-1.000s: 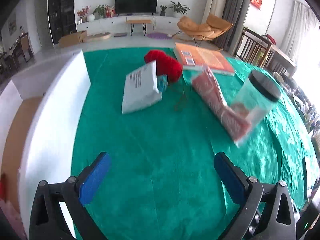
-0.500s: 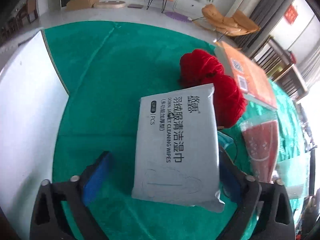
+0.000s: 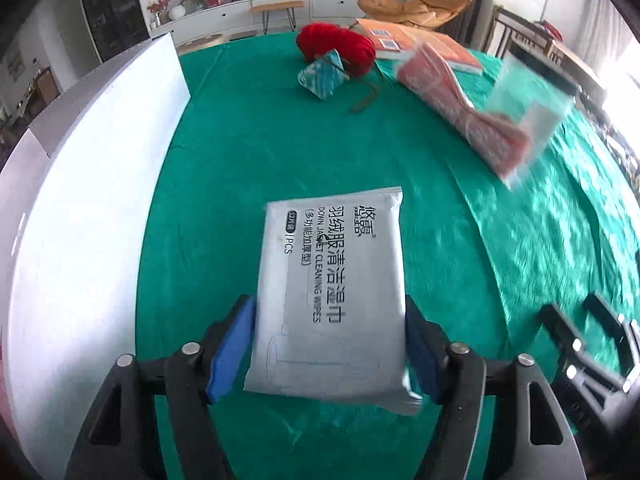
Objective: Organize soft objects
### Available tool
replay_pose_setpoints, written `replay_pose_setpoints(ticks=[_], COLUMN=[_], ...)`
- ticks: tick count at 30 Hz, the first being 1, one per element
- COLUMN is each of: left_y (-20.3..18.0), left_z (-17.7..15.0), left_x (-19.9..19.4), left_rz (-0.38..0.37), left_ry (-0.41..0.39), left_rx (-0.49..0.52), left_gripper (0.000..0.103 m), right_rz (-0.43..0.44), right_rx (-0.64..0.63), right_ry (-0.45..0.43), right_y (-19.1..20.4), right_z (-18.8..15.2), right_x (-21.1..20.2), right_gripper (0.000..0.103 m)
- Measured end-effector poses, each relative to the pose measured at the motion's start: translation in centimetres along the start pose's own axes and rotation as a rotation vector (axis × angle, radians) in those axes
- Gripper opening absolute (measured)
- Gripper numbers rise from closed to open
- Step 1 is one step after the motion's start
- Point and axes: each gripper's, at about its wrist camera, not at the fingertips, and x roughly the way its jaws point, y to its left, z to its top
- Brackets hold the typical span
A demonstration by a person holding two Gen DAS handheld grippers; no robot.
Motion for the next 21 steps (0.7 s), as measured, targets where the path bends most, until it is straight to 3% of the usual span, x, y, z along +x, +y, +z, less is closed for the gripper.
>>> replay_pose_setpoints(ticks=[1, 3, 6, 9, 10, 21], left_y=[-0.5, -0.9, -0.5, 1.8, 1.8, 1.9], left_z=[-0.6, -1.1, -1.1, -0.5, -0.8, -0.6], left_x=[0.4, 0.2, 1.0, 1.4, 1.4, 1.3], left_rz=[0.028, 0.084, 0.07, -0.014, -0.003, -0.006], left_ry=[0.001, -0.073, -0.081, -0.091, -0.121, -0.125], left_rx=[0.036, 0.06, 0.055, -0.02, -0.014, -0.015], left_gripper=[0.087, 0.097, 0.103, 0.103, 0.103, 0.103], right_rz=[0.001, 0.0, 0.001, 0.002, 0.002, 0.002], right_rx=[0.0, 0.0, 0.001, 0.0, 0.0, 0.0], right_ry=[0.0, 0.0, 0.0, 0.0, 0.0, 0.001], right_y=[0.0, 0.0, 0.0, 0.1, 0.1, 0.1], right_z=[0.0, 0.0, 0.0, 0.0, 0.0, 0.0], right_x=[0.0, 0.0, 0.0, 0.1, 0.1, 0.1], right_gripper=[0.082, 0.082, 0.082, 0.082, 0.082, 0.082])
